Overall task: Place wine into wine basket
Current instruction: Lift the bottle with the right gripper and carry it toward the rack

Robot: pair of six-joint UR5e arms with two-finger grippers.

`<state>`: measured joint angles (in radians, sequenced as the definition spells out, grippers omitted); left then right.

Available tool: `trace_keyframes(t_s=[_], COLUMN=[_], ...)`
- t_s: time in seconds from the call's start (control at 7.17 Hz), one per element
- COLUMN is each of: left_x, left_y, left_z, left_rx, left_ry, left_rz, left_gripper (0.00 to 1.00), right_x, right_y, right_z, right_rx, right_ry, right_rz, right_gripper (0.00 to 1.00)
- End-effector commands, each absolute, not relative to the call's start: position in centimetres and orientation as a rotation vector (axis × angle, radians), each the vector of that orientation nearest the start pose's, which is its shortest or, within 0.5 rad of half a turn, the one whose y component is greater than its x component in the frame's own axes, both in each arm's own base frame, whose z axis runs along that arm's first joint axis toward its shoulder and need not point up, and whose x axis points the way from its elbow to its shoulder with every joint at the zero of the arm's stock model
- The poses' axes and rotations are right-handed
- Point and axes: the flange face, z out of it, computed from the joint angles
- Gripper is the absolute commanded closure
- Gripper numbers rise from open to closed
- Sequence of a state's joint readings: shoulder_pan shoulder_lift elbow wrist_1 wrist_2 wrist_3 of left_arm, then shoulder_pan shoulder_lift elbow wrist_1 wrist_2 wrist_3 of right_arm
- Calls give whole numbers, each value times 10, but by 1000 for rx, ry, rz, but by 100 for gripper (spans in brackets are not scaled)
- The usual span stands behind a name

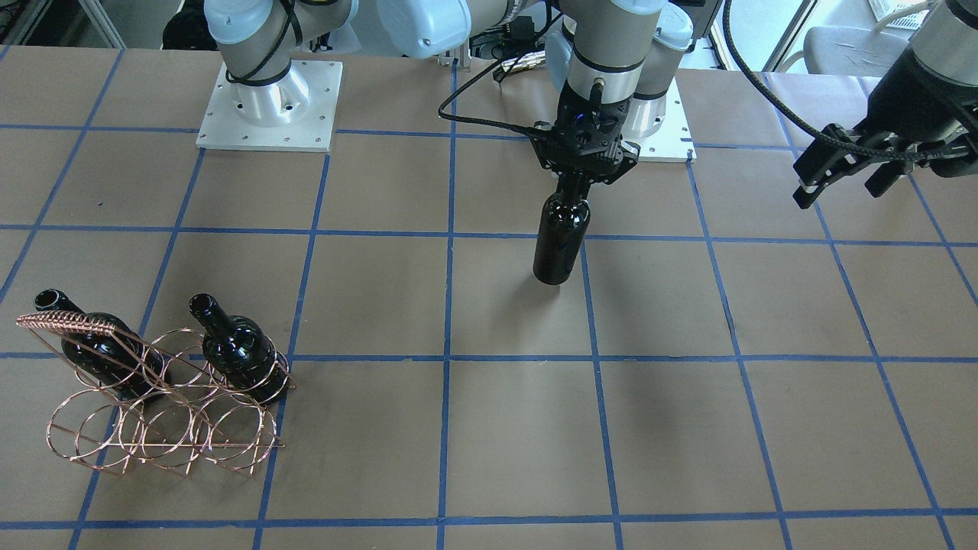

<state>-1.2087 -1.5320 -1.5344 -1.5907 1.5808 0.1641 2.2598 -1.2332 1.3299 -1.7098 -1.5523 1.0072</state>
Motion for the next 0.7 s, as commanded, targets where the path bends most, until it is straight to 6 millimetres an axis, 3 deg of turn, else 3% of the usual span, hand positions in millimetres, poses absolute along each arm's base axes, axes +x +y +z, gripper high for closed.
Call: trace_keyframes(t_s=[0.0, 0.14, 0.56], left_x=[38, 20, -81], left_y=[-496, -497, -493], left_z=[523, 523, 526], left_rx=[-285, -261, -324], left_ry=[3106, 3107, 3101], left_rz=[-83, -90, -129], left_gripper=[0, 0, 0], right_x=[379, 322, 131], right_y=[-424, -437, -493], right_z=[522, 534, 548], right_rx=[342, 215, -155], right_ry=[3095, 3154, 3128], right_rz=[-17, 61, 192], right_gripper=[100, 100, 100])
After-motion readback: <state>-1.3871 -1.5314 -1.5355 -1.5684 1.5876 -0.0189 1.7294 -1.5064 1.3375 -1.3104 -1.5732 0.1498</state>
